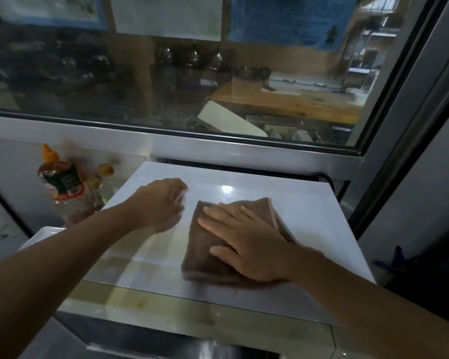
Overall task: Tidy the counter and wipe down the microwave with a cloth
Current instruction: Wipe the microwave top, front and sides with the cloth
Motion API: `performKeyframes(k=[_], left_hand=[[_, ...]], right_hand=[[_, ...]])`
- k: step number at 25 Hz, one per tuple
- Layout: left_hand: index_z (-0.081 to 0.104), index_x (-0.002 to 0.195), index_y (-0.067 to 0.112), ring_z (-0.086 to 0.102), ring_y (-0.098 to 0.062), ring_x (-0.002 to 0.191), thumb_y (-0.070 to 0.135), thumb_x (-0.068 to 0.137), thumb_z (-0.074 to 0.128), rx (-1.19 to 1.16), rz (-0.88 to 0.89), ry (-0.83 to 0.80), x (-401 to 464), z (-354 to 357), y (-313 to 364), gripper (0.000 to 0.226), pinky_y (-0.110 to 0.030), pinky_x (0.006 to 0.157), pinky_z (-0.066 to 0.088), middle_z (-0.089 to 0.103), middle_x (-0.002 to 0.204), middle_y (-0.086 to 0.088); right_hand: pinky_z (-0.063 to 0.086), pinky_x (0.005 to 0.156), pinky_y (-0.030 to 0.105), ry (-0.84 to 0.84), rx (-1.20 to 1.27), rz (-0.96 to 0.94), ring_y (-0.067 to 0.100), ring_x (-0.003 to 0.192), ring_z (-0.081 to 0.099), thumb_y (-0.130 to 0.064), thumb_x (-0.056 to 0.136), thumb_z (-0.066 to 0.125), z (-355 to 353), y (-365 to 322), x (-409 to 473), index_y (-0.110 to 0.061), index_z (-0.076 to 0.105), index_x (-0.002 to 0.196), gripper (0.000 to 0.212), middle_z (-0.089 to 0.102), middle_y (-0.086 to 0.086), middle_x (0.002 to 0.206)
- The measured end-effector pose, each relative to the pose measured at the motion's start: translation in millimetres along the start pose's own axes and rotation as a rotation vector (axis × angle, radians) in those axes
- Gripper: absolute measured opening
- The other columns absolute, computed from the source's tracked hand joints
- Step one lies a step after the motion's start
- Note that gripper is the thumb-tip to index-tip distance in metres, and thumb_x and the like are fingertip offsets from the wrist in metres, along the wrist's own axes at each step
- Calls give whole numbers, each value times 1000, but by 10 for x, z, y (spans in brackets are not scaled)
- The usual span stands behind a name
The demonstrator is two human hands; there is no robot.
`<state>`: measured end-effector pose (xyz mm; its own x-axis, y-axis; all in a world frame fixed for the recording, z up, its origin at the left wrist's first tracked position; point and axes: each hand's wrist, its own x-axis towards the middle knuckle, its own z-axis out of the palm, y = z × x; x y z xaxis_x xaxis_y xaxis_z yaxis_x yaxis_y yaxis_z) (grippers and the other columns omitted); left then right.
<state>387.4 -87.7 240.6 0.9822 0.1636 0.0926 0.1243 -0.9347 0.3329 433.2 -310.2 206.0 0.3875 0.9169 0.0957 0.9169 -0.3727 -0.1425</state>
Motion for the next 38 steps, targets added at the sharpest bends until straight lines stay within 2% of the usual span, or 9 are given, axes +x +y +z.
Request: performKeyframes(k=[2, 5, 8, 14, 20, 25, 30, 35, 38], left_hand=[[53, 127, 18, 52, -21, 113, 22, 89, 59, 81, 9, 32, -54, -111, -195, 39, -27, 89, 40, 55, 131, -3], [50, 131, 21, 43, -20, 127, 21, 91, 53, 158, 45, 17, -113, -127, -411, 40, -24, 99, 29, 47, 141, 2], [44, 134, 29, 34, -23, 132, 29, 93, 49, 117, 41, 2, -114, -78, -516, 42, -34, 108, 28, 38, 146, 6], [48, 131, 22, 41, -17, 126, 32, 90, 55, 70, 105, -14, -95, -264, -843, 43, -28, 101, 29, 48, 138, 2], [47, 134, 22, 36, -12, 128, 32, 92, 52, 24, 197, -12, -122, -273, -1015, 43, -19, 93, 20, 44, 141, 4], [49, 132, 23, 43, -14, 126, 25, 89, 60, -71, 103, -44, -124, -384, -1281, 44, -26, 99, 36, 44, 141, 5], [46, 134, 19, 45, -12, 125, 25, 86, 64, -185, 117, -22, -138, -324, -1337, 51, -25, 104, 36, 47, 139, 4], [55, 120, 8, 58, -10, 96, 5, 78, 70, -366, 196, 98, -282, -342, -1469, 45, 0, 76, 39, 63, 112, -4], [50, 124, 14, 54, -4, 94, 4, 79, 67, -376, 153, 102, -364, -322, -1545, 49, 4, 73, 34, 56, 106, 9]], right_hand=[[0, 116, 34, -17, 27, -19, 8, 145, 5, -57, 92, 25, -54, 64, -50, -39, 15, 147, 59, 9, -15, 158], [4, 119, 39, -71, -26, 265, 10, 146, 4, -46, 99, 29, -198, 342, 277, -34, 14, 149, 54, 5, -13, 159], [4, 119, 43, -53, -49, 454, 13, 147, 1, -45, 100, 26, -194, 275, 761, -29, 15, 150, 54, 2, -10, 160], [0, 116, 34, -19, -6, -15, 10, 145, 6, -57, 92, 23, 135, -456, 671, -36, 15, 147, 60, 9, -12, 158], [7, 119, 43, -65, -68, 407, 13, 147, 3, -43, 100, 27, -89, -109, 1359, -29, 15, 150, 54, 4, -9, 160], [9, 117, 35, -8, -24, -51, 12, 145, 12, -56, 93, 25, 186, -479, 1164, -34, 18, 148, 60, 15, -11, 158], [14, 118, 42, -56, -119, 256, 14, 146, 10, -41, 100, 31, 4, -256, 1864, -28, 18, 150, 53, 10, -7, 159], [15, 116, 38, 7, -6, -25, 16, 144, 19, -45, 92, 34, 209, -516, 1780, -27, 30, 146, 58, 24, -7, 156], [19, 116, 41, 27, -43, 87, 20, 142, 24, -33, 98, 38, 81, -351, 2177, -22, 35, 145, 48, 27, -1, 155]])
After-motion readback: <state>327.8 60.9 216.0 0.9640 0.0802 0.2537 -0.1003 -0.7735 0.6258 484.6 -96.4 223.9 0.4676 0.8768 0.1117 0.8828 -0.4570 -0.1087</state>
